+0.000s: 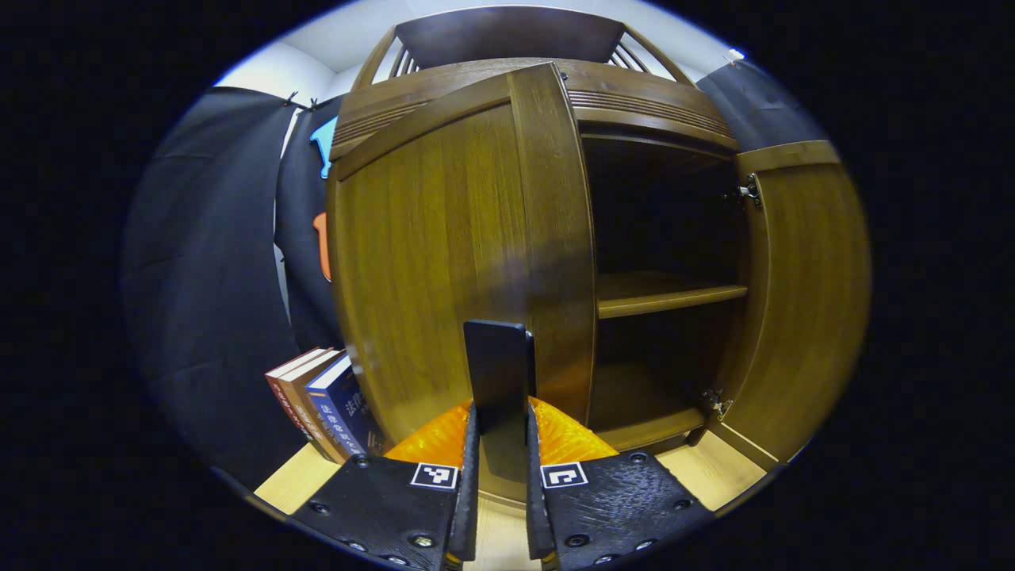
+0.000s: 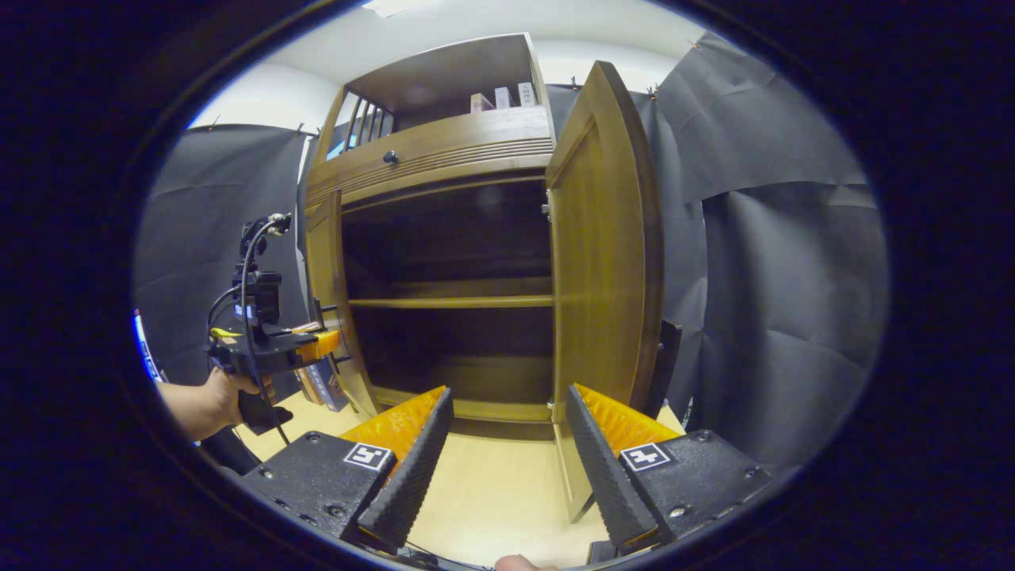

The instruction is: Open the right door of the double-door shoe cabinet with the right hand, and open the left door with the left hand.

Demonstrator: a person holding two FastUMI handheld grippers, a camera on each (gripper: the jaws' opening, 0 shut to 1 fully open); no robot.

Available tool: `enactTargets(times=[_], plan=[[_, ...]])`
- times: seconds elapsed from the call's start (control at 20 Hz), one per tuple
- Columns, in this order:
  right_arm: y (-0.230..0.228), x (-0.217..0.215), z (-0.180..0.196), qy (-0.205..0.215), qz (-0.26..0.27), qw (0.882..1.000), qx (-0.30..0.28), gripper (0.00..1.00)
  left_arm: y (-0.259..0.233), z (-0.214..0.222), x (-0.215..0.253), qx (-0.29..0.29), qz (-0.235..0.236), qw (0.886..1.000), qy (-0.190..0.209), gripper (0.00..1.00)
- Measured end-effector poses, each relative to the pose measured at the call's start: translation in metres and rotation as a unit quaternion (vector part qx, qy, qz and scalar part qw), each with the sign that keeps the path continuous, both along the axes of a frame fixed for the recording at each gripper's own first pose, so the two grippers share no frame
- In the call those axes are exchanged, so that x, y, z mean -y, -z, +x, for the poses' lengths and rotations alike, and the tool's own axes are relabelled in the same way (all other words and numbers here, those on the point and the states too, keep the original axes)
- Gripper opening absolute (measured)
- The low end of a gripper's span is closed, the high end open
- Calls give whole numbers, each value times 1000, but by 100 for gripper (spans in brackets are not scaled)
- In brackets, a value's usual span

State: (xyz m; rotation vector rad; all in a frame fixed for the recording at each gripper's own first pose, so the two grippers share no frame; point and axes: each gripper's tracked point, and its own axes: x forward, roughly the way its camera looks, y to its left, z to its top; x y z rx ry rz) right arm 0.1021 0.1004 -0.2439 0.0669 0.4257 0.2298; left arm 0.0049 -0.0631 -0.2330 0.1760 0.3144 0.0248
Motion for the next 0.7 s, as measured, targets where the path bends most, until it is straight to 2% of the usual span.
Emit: enactTargets(times=[0.35,0.4,0.45,0.7], plan=[[-1,-10,-2,-32,3,999,5,90,-8,-32,-29,5,16,999,-45,23],[-2,-11,-1,-35,4,999,6,92,-10,-37,-35,7,18,998,-53,29],[-2,-12,-3,-39,4,999,7,92,-10,-42,-40,8,18,998,-60,22],[-4,-14,-8,-55,2,998,8,90,-16,-65,-74,15,27,993,-111,18]])
